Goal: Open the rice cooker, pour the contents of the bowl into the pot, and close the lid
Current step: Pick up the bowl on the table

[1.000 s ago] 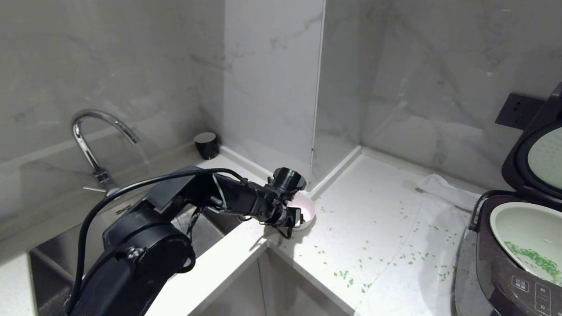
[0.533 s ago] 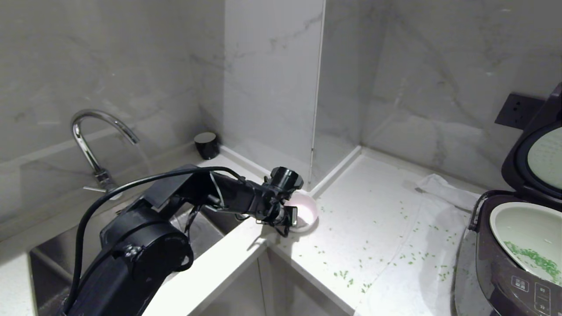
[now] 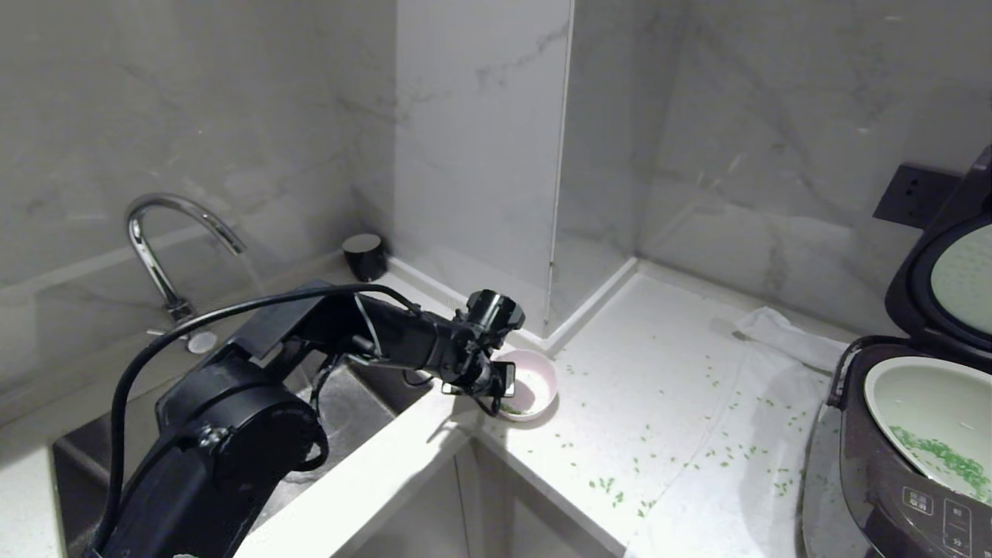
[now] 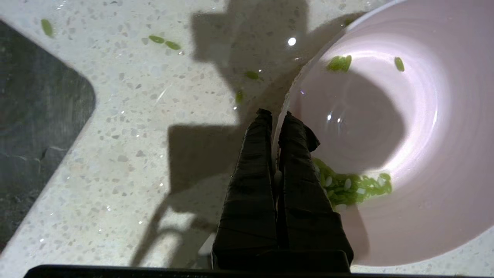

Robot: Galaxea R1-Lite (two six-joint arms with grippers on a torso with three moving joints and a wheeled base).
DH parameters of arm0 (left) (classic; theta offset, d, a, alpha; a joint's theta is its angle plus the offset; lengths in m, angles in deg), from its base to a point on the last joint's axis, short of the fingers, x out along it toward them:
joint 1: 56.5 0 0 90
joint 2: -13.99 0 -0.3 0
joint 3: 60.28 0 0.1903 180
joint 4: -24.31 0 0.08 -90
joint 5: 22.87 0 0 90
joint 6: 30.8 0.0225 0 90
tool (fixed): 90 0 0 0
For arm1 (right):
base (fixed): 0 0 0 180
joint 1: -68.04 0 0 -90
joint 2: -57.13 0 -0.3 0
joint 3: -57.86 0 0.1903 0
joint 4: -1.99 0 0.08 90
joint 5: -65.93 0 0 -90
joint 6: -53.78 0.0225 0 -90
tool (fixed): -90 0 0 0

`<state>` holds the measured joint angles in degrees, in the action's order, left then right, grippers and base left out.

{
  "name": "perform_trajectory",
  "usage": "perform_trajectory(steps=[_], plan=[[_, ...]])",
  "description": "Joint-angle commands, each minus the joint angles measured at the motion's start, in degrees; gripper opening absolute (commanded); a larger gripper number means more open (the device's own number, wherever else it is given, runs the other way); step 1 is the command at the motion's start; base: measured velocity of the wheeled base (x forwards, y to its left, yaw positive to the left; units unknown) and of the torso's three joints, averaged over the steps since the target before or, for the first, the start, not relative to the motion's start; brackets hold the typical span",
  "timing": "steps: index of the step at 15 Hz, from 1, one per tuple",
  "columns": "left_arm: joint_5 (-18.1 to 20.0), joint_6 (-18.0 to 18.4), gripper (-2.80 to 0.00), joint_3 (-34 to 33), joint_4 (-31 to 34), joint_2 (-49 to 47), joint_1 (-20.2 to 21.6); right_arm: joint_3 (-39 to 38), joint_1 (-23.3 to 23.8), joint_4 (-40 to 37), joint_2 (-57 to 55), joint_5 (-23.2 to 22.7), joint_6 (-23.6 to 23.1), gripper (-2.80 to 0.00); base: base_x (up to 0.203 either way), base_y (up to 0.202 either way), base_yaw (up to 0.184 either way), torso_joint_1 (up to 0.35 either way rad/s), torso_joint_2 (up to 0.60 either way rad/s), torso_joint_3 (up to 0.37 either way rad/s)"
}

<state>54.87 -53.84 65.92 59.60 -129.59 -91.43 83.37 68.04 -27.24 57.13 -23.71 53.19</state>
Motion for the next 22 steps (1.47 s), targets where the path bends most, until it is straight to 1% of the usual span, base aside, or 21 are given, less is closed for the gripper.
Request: perform_trajectory(steps=[1,2,5,6,8,11,12,13,15,16,19,20,21,22], plan=[[0.04,-0.08,-2.8,-2.38,0.03,3.38,0.86,-0.04,0.0,-0.02,0.0,0.0,-0.02,-2.8,0.0,0.0,0.0,0.0,0.0,0.0],[0.21,-0.02,-2.8,-4.21,0.03,5.08,1.53,0.0,0.0,-0.02,0.0,0.0,-0.02,-2.8,0.0,0.0,0.0,0.0,0.0,0.0],[0.8,-0.01,-2.8,-12.6,-0.33,10.11,4.15,-0.04,0.0,-0.02,0.0,0.0,-0.02,-2.8,0.0,0.0,0.0,0.0,0.0,0.0],[1.82,-0.05,-2.8,-14.68,-0.43,11.74,5.7,-0.04,0.0,-0.02,0.0,0.0,-0.02,-2.8,0.0,0.0,0.0,0.0,0.0,0.0],[5.84,-0.17,-2.8,-17.32,-0.49,14.44,9.39,-0.04,0.0,-0.02,0.0,0.0,-0.02,-2.8,0.0,0.0,0.0,0.0,0.0,0.0],[7.52,-0.25,-2.8,-19.94,-0.59,15.78,12.88,0.05,0.0,-0.02,0.0,0.0,-0.02,-2.8,0.0,0.0,0.0,0.0,0.0,0.0],[8.67,-0.32,-2.8,-20.7,-0.63,16.43,13.85,-0.04,0.0,-0.02,0.0,0.0,-0.02,-2.8,0.0,0.0,0.0,0.0,0.0,0.0],[9.44,-0.34,-2.8,-21.36,-0.66,16.73,14.37,-0.04,0.0,-0.02,0.0,0.0,-0.02,-2.8,0.0,0.0,0.0,0.0,0.0,0.0],[9.37,-0.34,-2.8,-21.34,-0.67,15.62,13.69,0.04,0.0,-0.02,0.0,0.0,-0.02,-2.8,0.0,0.0,0.0,0.0,0.0,0.0],[9.25,-0.45,-2.8,-20.71,-0.67,15.38,12.84,-0.03,0.0,-0.02,0.0,0.0,-0.02,-2.8,0.0,0.0,0.0,0.0,0.0,0.0],[9.1,-2.42,-2.8,-16.7,-0.5,15.27,11.61,-0.04,0.0,-0.02,0.0,0.0,-0.02,-2.8,0.0,0.0,0.0,0.0,0.0,0.0],[9.06,-2.47,-2.8,-16.13,-0.41,15.34,11.35,0.05,0.0,-0.02,0.0,0.0,-0.02,-2.8,0.0,0.0,0.0,0.0,0.0,0.0],[8.96,-2.37,0.0,-15.91,-0.27,15.1,11.04,-0.04,0.0,-0.02,0.0,0.0,-0.02,-2.8,0.0,0.0,0.0,0.0,0.0,0.0],[8.86,-2.36,0.0,-15.86,-0.24,14.55,10.71,-0.04,0.0,-0.02,0.0,0.0,-0.02,-2.8,0.0,0.0,0.0,0.0,0.0,0.0]])
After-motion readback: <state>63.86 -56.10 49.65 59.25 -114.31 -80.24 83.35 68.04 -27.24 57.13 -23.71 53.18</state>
